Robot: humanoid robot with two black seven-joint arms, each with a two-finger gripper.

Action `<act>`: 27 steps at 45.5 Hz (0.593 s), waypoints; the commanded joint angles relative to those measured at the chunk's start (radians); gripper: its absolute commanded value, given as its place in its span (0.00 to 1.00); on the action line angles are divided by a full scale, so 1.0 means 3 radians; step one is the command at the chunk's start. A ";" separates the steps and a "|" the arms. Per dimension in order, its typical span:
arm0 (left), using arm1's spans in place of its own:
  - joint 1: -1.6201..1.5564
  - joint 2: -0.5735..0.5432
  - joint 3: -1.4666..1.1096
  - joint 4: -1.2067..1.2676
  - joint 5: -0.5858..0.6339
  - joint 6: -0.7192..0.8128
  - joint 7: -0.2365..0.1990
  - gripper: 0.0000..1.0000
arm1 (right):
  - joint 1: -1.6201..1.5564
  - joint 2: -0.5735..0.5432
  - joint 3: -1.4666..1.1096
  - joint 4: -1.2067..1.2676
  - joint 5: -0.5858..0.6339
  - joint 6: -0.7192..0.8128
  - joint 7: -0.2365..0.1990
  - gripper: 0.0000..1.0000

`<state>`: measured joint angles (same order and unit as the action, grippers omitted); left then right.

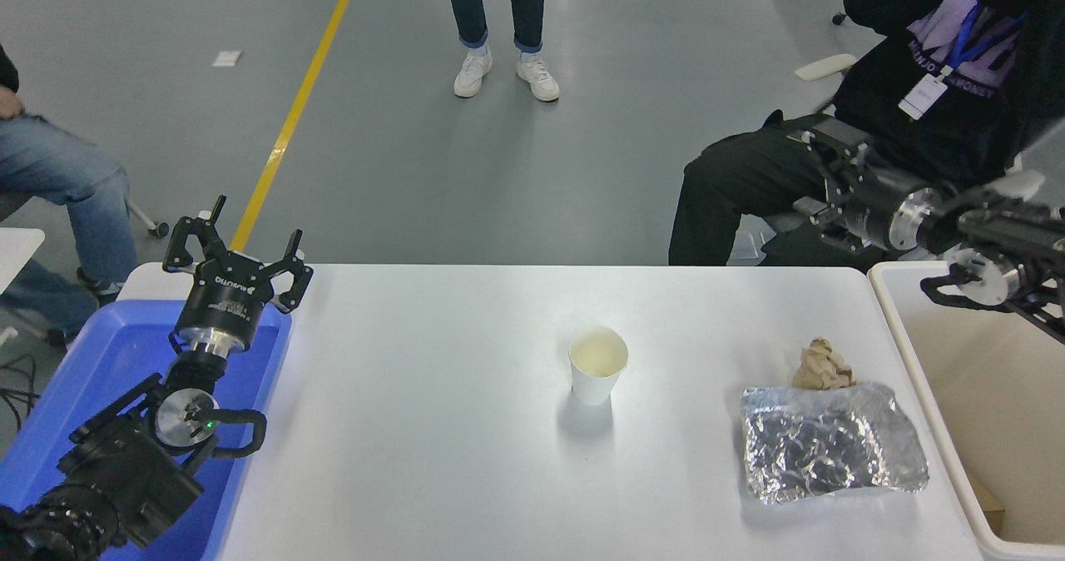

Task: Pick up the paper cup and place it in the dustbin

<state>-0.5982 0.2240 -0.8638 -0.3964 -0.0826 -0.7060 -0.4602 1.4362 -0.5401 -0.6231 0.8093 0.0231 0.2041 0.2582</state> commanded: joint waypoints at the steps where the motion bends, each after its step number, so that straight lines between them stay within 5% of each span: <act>1: 0.0000 0.0000 0.0001 0.0002 -0.0001 -0.0009 0.0000 0.98 | 0.1164 0.0358 -0.1619 0.0324 0.0015 0.0418 -0.0007 1.00; 14: 0.0000 0.0000 0.0001 -0.0003 -0.0001 -0.0004 0.0000 0.98 | 0.2258 0.0940 -0.2090 0.1034 0.0025 0.1615 -0.0012 1.00; 27: 0.0005 0.0000 0.0001 0.0002 -0.0001 -0.0004 0.0000 0.98 | 0.2852 0.1534 -0.2126 0.1506 -0.0266 0.1938 -0.0083 1.00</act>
<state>-0.5982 0.2237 -0.8636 -0.3965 -0.0825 -0.7072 -0.4602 2.1101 -0.2108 -1.2144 1.1519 0.0090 0.6519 0.2505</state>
